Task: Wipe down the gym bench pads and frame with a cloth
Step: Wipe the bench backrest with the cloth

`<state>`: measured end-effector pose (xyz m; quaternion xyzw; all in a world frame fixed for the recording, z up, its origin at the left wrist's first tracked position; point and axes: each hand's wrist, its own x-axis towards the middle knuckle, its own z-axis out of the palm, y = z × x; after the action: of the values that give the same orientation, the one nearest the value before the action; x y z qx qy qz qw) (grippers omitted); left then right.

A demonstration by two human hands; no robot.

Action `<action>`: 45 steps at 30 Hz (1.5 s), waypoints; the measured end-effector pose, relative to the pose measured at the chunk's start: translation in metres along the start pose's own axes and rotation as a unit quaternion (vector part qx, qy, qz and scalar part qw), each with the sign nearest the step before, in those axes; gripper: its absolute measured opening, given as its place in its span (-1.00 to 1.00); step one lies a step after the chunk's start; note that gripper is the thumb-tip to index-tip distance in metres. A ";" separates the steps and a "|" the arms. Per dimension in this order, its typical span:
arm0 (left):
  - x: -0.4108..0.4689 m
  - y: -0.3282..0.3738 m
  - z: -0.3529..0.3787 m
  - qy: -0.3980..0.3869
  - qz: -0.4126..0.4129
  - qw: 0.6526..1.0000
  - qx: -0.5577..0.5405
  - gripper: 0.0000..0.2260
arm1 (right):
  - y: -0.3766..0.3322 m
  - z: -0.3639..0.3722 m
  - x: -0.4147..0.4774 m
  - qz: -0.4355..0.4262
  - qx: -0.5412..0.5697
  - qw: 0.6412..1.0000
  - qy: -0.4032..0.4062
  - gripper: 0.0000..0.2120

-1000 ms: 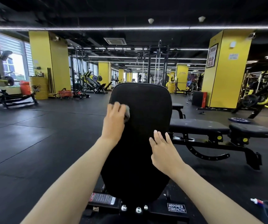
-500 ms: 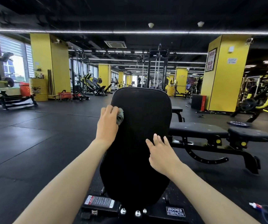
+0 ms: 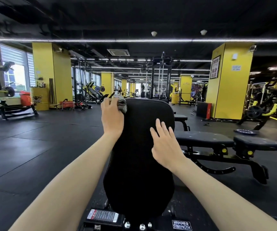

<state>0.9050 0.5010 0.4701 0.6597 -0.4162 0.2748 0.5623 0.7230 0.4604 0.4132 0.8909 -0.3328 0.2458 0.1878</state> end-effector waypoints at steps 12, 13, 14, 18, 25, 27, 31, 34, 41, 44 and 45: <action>-0.019 0.093 0.061 -0.093 0.087 0.991 0.045 -0.63 | 0.028 0.001 0.015 0.010 0.008 0.995 -0.099 -0.31; -0.025 0.101 0.065 -0.106 0.114 0.986 0.055 -0.65 | 0.029 0.002 0.014 0.006 0.009 0.995 -0.095 -0.32; -0.030 0.107 0.069 -0.118 0.134 0.982 0.065 -0.68 | 0.030 0.003 0.011 0.004 0.006 0.996 -0.091 -0.34; -0.041 0.109 0.079 -0.163 0.230 0.952 0.114 -0.70 | 0.030 0.010 -0.004 0.003 -0.010 0.997 -0.078 -0.41; -0.054 0.082 0.065 -0.242 0.350 0.884 0.193 -0.59 | 0.028 0.028 -0.038 0.019 0.030 0.991 -0.132 -0.34; -0.063 0.071 0.062 -0.257 0.360 0.875 0.197 -0.60 | 0.027 0.031 -0.049 0.015 0.046 0.986 -0.161 -0.39; -0.085 0.053 0.059 -0.278 0.351 0.870 0.207 -0.57 | 0.024 0.035 -0.069 0.034 0.099 0.976 -0.193 -0.47; -0.109 0.026 0.059 -0.291 0.358 0.863 0.207 -0.56 | 0.017 0.043 -0.082 0.059 0.122 0.968 -0.212 -0.47; -0.154 -0.043 0.043 -0.409 0.438 0.753 0.272 -0.60 | -0.011 0.066 -0.105 0.068 0.131 0.961 -0.234 -0.51; -0.129 -0.063 0.010 -0.352 0.488 0.769 0.215 -0.69 | -0.020 0.065 -0.099 0.063 0.128 0.972 -0.187 -0.63; -0.115 -0.068 0.002 -0.302 0.448 0.824 0.171 -0.67 | -0.021 0.063 -0.094 0.060 0.120 0.976 -0.173 -0.65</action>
<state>0.9048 0.5280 0.3393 0.5359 -0.7614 0.3504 0.1017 0.6953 0.4913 0.3052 0.9142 -0.3813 0.1373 0.0041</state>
